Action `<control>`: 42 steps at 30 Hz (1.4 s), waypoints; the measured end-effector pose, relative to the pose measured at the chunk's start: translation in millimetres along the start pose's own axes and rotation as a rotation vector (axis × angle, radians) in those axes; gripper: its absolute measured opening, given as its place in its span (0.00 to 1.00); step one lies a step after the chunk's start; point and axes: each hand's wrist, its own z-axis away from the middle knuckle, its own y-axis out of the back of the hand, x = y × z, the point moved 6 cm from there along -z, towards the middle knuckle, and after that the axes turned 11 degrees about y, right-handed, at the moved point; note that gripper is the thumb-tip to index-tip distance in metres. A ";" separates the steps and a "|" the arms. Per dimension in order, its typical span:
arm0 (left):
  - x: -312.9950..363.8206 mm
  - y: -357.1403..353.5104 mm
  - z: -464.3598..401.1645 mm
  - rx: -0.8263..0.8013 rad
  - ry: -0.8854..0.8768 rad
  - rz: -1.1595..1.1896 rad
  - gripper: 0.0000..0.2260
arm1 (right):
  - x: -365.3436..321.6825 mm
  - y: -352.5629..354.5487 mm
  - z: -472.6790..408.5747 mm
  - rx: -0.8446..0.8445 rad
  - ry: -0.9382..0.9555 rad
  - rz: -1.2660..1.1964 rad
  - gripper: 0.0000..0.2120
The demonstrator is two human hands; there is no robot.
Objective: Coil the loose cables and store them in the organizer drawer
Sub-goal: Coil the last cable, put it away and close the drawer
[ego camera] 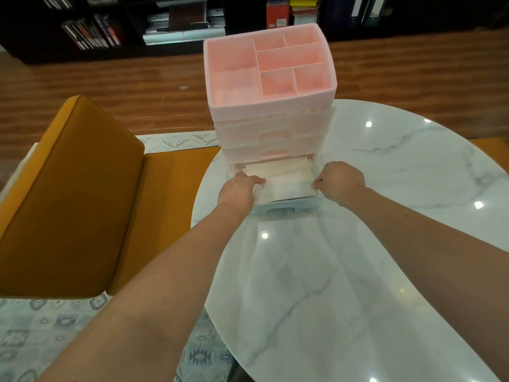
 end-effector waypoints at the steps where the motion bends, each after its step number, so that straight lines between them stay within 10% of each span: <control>1: 0.2 0.2 -0.5 -0.002 -0.004 -0.008 0.29 | 0.1 -1.3 -0.8 -0.009 -0.003 0.006 0.10; 42: 1.4 14.1 6.9 0.105 0.215 0.148 0.23 | -1.3 0.2 -7.8 -0.111 0.070 0.103 0.12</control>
